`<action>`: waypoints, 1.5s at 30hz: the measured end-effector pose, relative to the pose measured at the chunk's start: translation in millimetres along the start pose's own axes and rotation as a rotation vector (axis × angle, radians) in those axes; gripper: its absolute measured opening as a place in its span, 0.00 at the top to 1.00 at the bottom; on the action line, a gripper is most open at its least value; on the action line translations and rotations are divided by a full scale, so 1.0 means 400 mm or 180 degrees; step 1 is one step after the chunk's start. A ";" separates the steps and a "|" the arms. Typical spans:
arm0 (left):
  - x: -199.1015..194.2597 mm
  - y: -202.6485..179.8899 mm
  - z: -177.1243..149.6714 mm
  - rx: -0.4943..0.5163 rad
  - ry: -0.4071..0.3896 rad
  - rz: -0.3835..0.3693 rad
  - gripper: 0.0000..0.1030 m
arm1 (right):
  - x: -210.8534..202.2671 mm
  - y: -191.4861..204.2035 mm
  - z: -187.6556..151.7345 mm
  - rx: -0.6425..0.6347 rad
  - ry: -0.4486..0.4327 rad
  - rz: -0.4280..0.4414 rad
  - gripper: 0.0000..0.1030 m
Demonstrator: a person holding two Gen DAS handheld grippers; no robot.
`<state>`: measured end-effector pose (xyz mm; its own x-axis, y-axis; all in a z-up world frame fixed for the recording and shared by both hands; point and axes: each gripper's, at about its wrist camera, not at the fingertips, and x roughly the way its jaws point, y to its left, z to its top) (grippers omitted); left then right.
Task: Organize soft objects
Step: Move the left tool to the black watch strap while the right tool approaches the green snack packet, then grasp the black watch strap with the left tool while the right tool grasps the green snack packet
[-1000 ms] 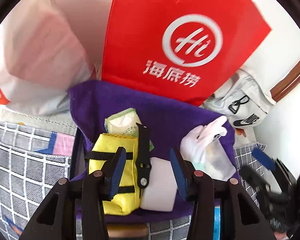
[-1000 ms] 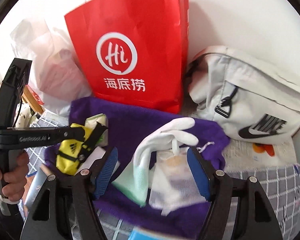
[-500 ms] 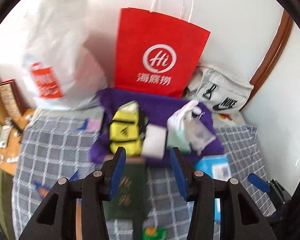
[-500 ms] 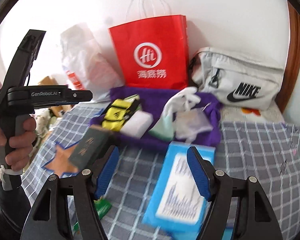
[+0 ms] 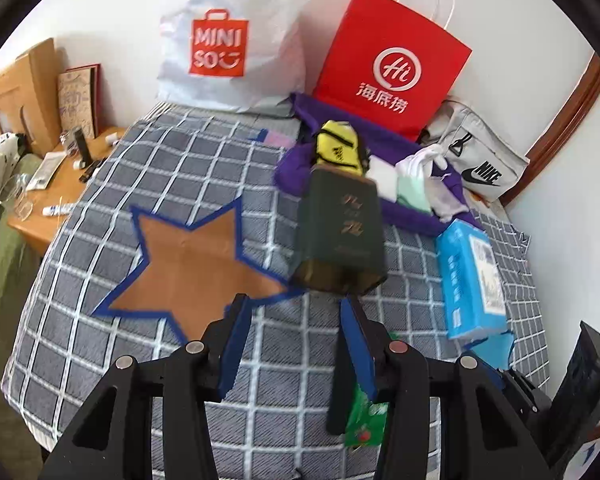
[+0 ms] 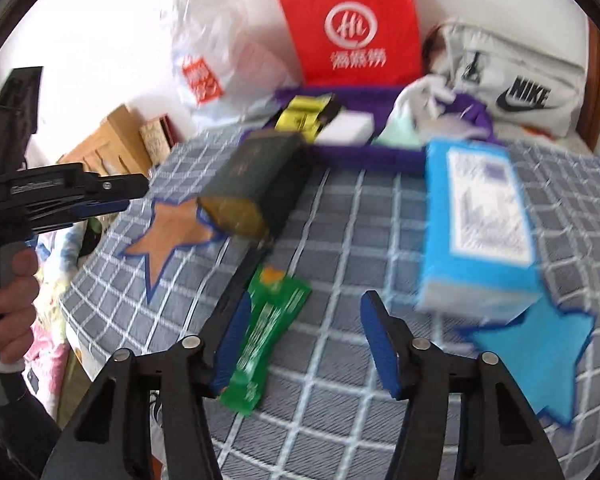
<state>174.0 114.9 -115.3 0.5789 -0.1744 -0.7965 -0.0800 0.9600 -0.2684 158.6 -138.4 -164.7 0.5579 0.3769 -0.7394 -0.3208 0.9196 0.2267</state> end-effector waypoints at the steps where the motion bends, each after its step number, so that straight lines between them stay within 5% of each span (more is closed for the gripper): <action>1: 0.000 0.010 -0.011 -0.0010 0.0003 0.0010 0.57 | 0.012 0.018 -0.010 -0.0037 0.0011 -0.0041 0.45; 15: 0.035 0.172 -0.109 -0.0417 0.0144 -0.0162 0.57 | 0.141 0.121 -0.061 -0.0091 0.0228 -0.0346 0.45; 23: 0.042 0.193 -0.113 -0.0434 0.0166 -0.0136 0.57 | 0.140 0.119 -0.065 -0.0276 0.0104 -0.0517 0.63; 34: 0.088 0.090 -0.138 -0.0165 0.0353 -0.0066 0.57 | 0.036 -0.033 -0.085 -0.0024 0.0057 -0.0453 0.65; 45: 0.175 -0.073 -0.162 0.0256 0.0546 -0.0081 0.57 | -0.060 -0.160 -0.166 -0.0267 -0.0008 -0.0505 0.65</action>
<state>164.2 60.4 -198.4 0.4325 -0.2270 -0.8726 0.0019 0.9680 -0.2508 114.8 -213.8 -203.6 0.6084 0.2282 -0.7601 -0.2913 0.9551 0.0536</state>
